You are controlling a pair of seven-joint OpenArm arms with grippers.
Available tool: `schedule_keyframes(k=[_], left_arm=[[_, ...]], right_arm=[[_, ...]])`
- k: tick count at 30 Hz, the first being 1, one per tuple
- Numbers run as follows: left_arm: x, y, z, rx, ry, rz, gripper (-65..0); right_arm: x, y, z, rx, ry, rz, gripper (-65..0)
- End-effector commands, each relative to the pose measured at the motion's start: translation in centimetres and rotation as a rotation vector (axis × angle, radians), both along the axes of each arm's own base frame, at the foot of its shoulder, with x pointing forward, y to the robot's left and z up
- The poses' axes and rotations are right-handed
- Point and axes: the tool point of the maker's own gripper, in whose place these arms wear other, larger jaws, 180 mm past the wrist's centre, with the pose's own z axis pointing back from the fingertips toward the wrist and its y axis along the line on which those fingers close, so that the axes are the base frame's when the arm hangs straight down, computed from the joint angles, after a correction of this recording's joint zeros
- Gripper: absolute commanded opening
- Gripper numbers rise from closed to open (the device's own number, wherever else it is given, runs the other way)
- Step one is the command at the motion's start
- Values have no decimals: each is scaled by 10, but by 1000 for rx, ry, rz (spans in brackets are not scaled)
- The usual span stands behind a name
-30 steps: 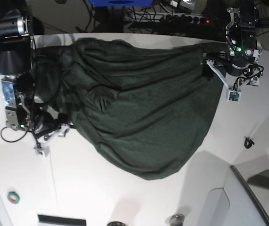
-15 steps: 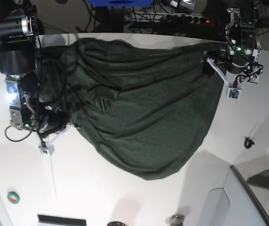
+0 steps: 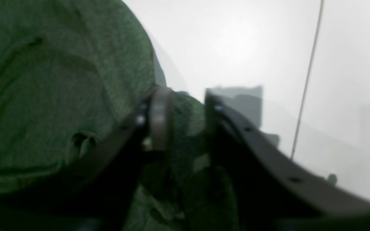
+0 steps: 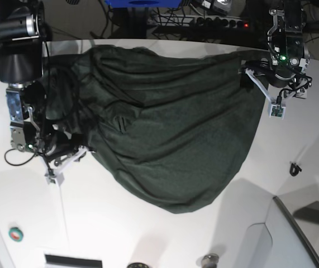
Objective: Layout the t-shirt on the table in an organized manner, then fold the t-shirt properly
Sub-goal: 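Grasp the shirt side with the right gripper and pull it outward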
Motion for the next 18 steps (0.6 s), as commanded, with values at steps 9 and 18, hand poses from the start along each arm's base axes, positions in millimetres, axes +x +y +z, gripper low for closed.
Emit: schedule_keyframes(k=[9, 18], left_arm=[[7, 4, 9, 17, -32, -6, -51], [8, 4, 10, 17, -37, -6, -51]], right_arm=[[2, -3, -5, 4, 10, -9, -413], [7, -5, 2, 1, -10, -7, -641]])
